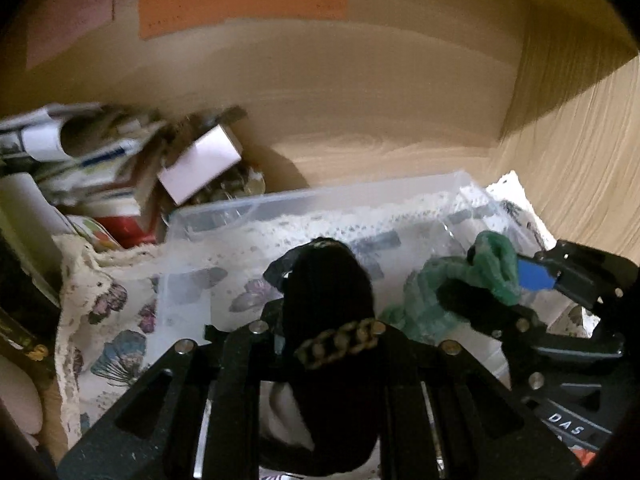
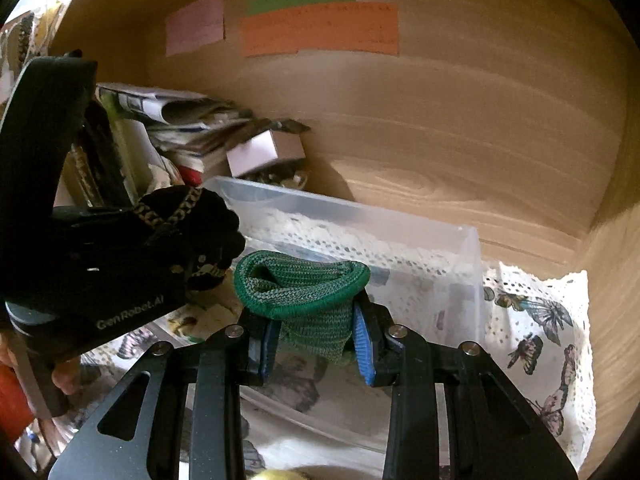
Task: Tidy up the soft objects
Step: 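Lower the green sock into the box with the right tool while the left releases the black bag inside, then grasp the foil item in plastic bag with the left tool while the right grasps the white cloth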
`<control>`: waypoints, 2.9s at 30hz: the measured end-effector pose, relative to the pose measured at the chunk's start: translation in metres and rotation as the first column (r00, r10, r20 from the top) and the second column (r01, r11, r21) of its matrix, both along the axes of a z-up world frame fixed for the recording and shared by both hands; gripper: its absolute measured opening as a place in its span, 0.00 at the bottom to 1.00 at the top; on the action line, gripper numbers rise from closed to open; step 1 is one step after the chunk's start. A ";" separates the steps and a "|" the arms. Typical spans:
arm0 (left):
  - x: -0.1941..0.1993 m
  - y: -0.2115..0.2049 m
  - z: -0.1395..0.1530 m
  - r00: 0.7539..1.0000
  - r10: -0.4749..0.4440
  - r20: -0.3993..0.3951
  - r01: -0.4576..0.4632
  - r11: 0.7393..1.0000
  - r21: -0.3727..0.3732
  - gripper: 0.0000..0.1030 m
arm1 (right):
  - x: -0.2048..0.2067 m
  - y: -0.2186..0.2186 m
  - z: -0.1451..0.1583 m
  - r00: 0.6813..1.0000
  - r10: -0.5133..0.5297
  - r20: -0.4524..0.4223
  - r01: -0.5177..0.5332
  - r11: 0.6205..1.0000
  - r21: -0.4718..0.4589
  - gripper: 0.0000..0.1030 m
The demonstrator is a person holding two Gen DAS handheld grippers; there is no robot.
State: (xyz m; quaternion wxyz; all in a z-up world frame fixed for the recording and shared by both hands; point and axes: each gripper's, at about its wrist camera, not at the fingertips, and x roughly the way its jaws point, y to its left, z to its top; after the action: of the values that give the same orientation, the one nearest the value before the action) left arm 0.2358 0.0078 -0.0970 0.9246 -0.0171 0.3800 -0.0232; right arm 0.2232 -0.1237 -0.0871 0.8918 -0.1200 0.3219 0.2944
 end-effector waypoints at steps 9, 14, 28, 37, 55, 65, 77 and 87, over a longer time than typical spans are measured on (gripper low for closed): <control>-0.003 -0.007 0.004 0.999 -0.044 -0.016 0.044 0.999 -0.009 0.37 | -0.002 -0.004 0.000 1.000 -0.023 0.004 0.023 0.999 -0.035 0.58; -0.017 -0.011 0.019 0.998 -0.045 0.036 0.045 0.999 0.004 0.51 | -0.011 -0.009 0.010 0.999 -0.039 0.034 0.040 0.999 -0.010 0.69; -0.076 0.000 0.068 0.974 -0.018 0.225 0.021 1.000 -0.010 0.84 | -0.058 -0.033 0.054 0.981 -0.067 0.182 0.053 0.995 0.079 0.81; -0.119 0.004 0.065 0.966 -0.002 0.259 -0.001 1.000 0.010 0.99 | -0.089 -0.045 0.048 0.982 -0.064 0.178 0.043 0.992 0.117 0.81; -0.159 0.016 -0.011 0.997 0.051 0.064 -0.048 0.998 -0.047 0.99 | -0.131 -0.037 -0.015 1.000 -0.009 -0.025 0.012 0.994 0.109 0.81; -0.164 0.012 -0.046 0.999 0.042 -0.029 -0.044 0.995 -0.085 0.99 | -0.139 -0.029 -0.040 0.994 0.013 -0.112 0.000 0.994 0.113 0.81; -0.167 0.004 -0.054 0.999 -0.029 -0.023 0.025 0.990 -0.137 0.72 | -0.138 -0.021 -0.051 0.984 0.066 -0.165 -0.042 0.989 0.145 0.44; -0.167 0.003 -0.049 0.999 -0.040 0.000 0.040 0.982 -0.186 0.37 | -0.143 -0.030 -0.035 0.993 0.050 -0.106 -0.031 0.985 0.170 0.25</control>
State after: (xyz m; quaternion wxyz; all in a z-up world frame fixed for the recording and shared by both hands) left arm 0.0688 0.0105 -0.1464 0.9175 -0.0960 0.3783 -0.0771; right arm 0.0806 -0.1536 -0.1221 0.8734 -0.0346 0.3422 0.3448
